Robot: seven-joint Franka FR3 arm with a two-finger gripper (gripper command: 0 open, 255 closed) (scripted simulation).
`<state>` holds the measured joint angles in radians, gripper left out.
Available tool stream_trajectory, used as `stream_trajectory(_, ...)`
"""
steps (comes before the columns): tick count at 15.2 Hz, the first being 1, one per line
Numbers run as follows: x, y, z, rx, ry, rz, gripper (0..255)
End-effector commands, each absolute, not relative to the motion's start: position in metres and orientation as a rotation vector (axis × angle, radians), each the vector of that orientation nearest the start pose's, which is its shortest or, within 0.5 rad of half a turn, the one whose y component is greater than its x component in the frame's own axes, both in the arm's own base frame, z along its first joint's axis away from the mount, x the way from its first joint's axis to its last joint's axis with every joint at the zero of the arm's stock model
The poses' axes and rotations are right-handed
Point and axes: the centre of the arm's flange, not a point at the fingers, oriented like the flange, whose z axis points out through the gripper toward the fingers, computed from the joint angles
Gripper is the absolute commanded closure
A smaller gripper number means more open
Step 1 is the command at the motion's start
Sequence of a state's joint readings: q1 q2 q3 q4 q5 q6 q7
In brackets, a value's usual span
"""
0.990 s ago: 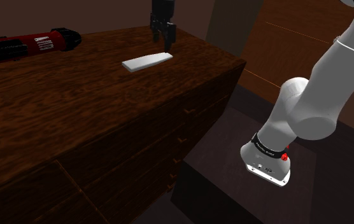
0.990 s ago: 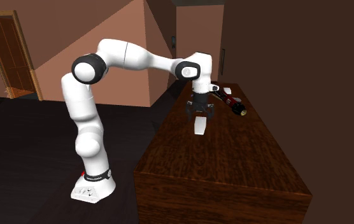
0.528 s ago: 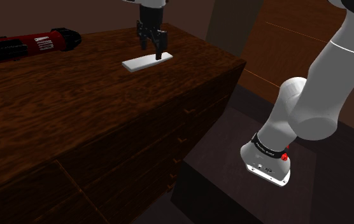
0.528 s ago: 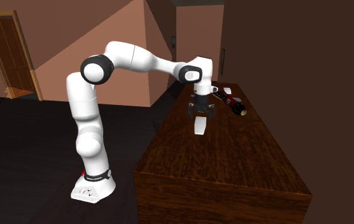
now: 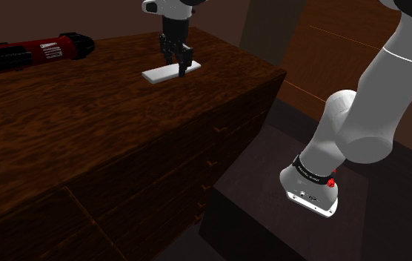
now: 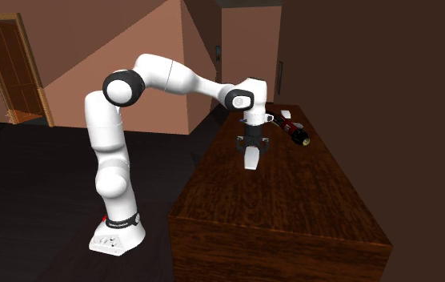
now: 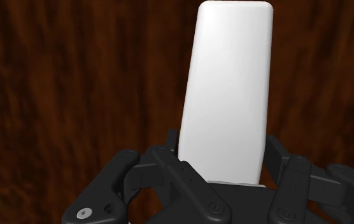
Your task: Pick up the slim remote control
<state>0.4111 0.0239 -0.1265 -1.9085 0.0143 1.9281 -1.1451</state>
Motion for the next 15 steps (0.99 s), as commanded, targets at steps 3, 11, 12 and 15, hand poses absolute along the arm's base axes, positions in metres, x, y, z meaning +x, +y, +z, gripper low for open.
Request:
stream_trajectory(3,0.543,0.160,0.481,-2.369,-2.046,-0.001,255)
stream_trajectory(11,0.542,0.160,0.502,-2.369,-2.046,-0.001,255)
stream_trajectory(12,0.542,0.160,0.507,-2.369,-2.046,-0.001,255)
stream_trajectory(15,0.542,0.160,0.523,-2.369,-2.046,-0.001,255)
